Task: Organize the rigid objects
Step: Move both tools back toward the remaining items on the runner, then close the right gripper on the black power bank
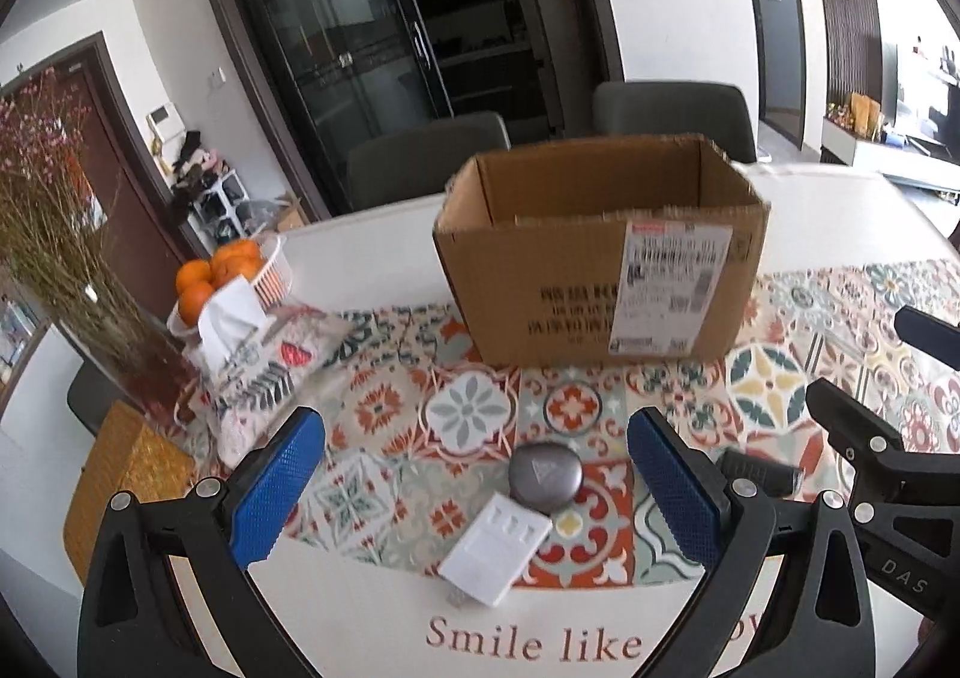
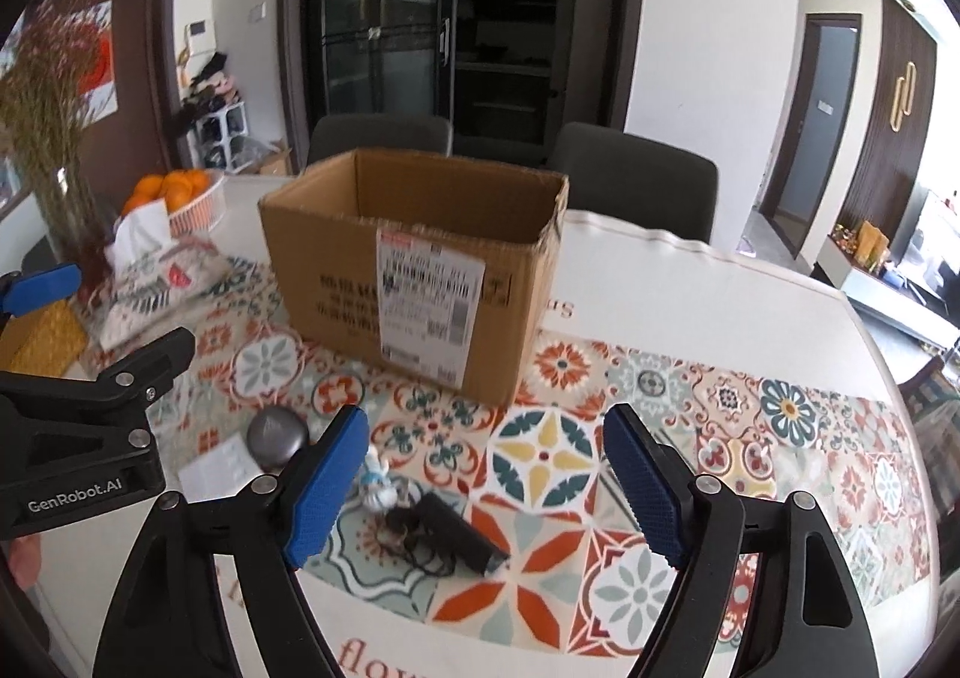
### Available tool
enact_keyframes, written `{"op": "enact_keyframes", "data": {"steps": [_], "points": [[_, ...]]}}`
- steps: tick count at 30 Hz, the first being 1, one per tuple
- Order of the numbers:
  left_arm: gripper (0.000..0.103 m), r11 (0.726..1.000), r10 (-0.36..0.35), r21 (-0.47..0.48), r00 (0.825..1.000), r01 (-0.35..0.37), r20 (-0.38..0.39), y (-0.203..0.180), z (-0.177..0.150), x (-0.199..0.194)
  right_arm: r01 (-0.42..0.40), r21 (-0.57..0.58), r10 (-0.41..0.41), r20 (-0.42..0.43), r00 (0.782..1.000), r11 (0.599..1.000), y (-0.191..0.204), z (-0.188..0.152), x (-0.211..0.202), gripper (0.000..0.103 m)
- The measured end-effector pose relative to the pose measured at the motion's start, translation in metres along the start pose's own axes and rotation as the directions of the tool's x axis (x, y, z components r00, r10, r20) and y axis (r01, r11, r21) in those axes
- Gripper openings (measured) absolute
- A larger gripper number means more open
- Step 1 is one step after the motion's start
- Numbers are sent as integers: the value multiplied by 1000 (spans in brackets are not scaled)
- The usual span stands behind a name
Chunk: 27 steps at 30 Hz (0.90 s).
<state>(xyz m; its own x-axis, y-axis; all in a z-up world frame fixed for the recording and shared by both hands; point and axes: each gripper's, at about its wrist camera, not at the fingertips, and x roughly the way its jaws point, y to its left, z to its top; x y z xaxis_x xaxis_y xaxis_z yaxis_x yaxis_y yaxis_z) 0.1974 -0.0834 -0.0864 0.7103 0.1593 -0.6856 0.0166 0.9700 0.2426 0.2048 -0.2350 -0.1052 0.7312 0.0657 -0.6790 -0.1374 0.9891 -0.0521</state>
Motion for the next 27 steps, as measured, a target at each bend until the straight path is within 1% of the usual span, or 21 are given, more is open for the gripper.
{"op": "enact_keyframes", "data": {"steps": [8,14,16,21,23,25,27], "points": [[103,999,-27,-50,994,22,-107,-11,-27,20,-34,-77,29,-66,997,996,1,-21,19,73],[103,998,-33,-55,985,24,-168,-21,-44,37,-75,-134,58,-129,990,988,3,-36,39,68],[102,998,-38,-57,981,27,-189,-24,-49,42,-93,-150,69,-157,985,984,4,-42,47,65],[102,997,-44,-67,971,29,-234,-30,-57,55,-124,-172,88,-205,975,977,3,-53,64,64],[102,998,-41,-66,968,26,-249,-32,-59,59,-147,-188,101,-231,968,971,4,-56,71,64],[102,998,-38,-65,966,22,-256,-33,-60,62,-153,-215,95,-255,962,965,6,-60,79,60],[102,998,-41,-63,964,25,-265,-36,-62,64,-162,-235,96,-268,959,958,8,-62,82,60]]}}
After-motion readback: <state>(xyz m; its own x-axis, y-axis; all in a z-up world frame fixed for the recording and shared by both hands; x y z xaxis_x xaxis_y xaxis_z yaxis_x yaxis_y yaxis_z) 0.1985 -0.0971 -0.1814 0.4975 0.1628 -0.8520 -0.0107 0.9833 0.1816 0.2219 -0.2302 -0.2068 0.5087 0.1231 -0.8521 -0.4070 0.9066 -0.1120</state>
